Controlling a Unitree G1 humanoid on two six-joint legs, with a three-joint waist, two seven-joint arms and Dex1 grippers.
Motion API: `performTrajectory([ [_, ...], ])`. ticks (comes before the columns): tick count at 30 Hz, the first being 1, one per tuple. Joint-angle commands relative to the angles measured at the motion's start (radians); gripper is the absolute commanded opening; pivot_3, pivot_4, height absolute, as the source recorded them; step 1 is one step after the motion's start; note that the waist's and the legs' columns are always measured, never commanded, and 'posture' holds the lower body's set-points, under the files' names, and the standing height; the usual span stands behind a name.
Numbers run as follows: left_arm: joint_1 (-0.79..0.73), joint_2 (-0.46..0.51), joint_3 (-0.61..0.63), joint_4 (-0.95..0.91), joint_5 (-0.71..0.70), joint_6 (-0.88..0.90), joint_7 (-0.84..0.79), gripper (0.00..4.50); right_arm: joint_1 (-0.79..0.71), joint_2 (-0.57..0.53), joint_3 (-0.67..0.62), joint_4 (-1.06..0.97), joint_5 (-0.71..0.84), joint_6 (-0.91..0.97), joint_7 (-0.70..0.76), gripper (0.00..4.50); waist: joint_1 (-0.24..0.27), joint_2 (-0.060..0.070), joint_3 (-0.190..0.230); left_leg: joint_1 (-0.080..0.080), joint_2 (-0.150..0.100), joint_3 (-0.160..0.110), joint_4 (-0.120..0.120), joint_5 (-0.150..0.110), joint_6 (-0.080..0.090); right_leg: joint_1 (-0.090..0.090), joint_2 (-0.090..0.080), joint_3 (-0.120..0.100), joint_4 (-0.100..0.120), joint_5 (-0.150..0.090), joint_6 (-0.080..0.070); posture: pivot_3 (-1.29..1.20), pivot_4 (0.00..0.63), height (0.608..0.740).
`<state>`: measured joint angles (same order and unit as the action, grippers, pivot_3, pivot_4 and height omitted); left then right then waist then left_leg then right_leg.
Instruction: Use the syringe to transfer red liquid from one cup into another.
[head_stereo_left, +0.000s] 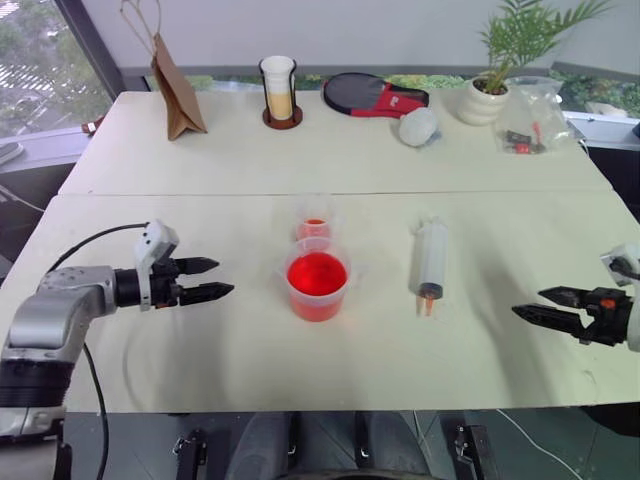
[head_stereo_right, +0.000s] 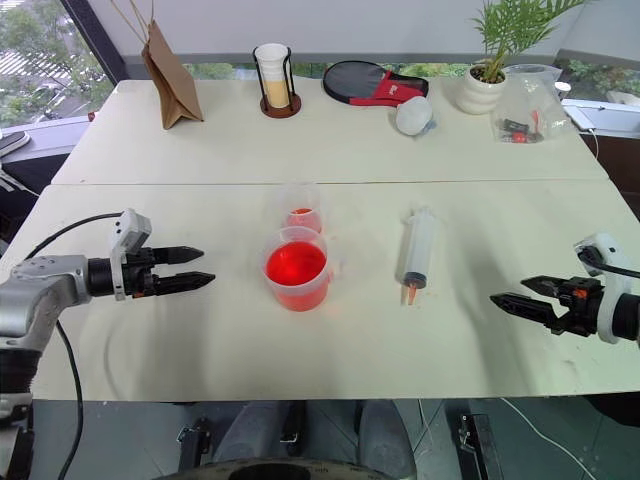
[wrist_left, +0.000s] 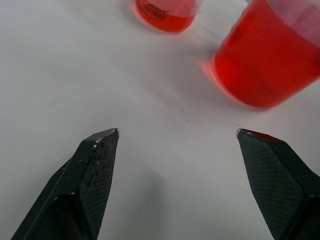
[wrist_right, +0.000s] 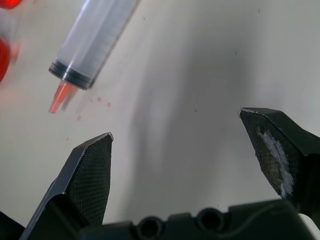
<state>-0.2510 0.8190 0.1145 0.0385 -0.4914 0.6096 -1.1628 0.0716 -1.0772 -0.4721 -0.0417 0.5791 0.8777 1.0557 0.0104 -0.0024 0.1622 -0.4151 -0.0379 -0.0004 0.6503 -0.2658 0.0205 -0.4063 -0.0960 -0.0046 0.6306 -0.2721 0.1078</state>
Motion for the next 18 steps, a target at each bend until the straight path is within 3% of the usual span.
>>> performTrajectory([
  [1, 0.016, 0.012, 0.041, -0.038, -0.01, -0.009, 0.021, 3.9, -0.029, 0.001, 0.001, 0.013, -0.014, -0.045, -0.003, 4.45, 0.0, 0.0, 0.0, 0.0, 0.0, 0.0, 0.0, 0.0, 0.0, 0.0, 0.0, 0.0, 0.0, 0.0, 0.0, 0.0, 0.15, 0.74],
  [10, 0.015, 0.011, 0.069, -0.043, -0.027, -0.009, 0.043, 3.9, -0.078, 0.007, 0.046, 0.023, -0.027, -0.053, -0.021, 4.45, 0.001, 0.0, 0.0, 0.0, 0.0, 0.0, 0.0, 0.0, 0.0, 0.0, 0.0, 0.0, 0.0, 0.0, 0.0, 0.0, 0.15, 0.74],
  [15, -0.038, 0.018, 0.051, -0.02, -0.02, -0.018, 0.035, 3.9, -0.182, 0.018, 0.084, 0.049, -0.045, -0.019, -0.103, 4.45, 0.0, 0.0, 0.0, 0.0, 0.0, 0.0, 0.0, 0.0, 0.0, 0.0, 0.0, 0.0, 0.0, 0.0, 0.0, 0.0, 0.15, 0.74],
  [17, -0.07, 0.024, 0.044, -0.005, -0.022, -0.022, 0.013, 4.43, -0.238, 0.003, 0.123, 0.073, -0.076, -0.028, -0.124, 4.5, 0.0, 0.0, 0.0, 0.0, 0.0, 0.0, 0.001, 0.0, -0.001, 0.0, 0.0, 0.0, 0.0, 0.0, 0.0, 0.0, 0.15, 0.74],
  [18, -0.086, 0.027, 0.038, 0.005, -0.016, -0.028, 0.005, 4.47, -0.261, -0.007, 0.143, 0.079, -0.088, -0.027, -0.124, 4.5, -0.001, 0.0, 0.0, 0.0, 0.0, 0.0, 0.001, 0.0, -0.001, 0.0, 0.0, 0.0, 0.001, 0.0, 0.0, 0.0, 0.15, 0.74],
])
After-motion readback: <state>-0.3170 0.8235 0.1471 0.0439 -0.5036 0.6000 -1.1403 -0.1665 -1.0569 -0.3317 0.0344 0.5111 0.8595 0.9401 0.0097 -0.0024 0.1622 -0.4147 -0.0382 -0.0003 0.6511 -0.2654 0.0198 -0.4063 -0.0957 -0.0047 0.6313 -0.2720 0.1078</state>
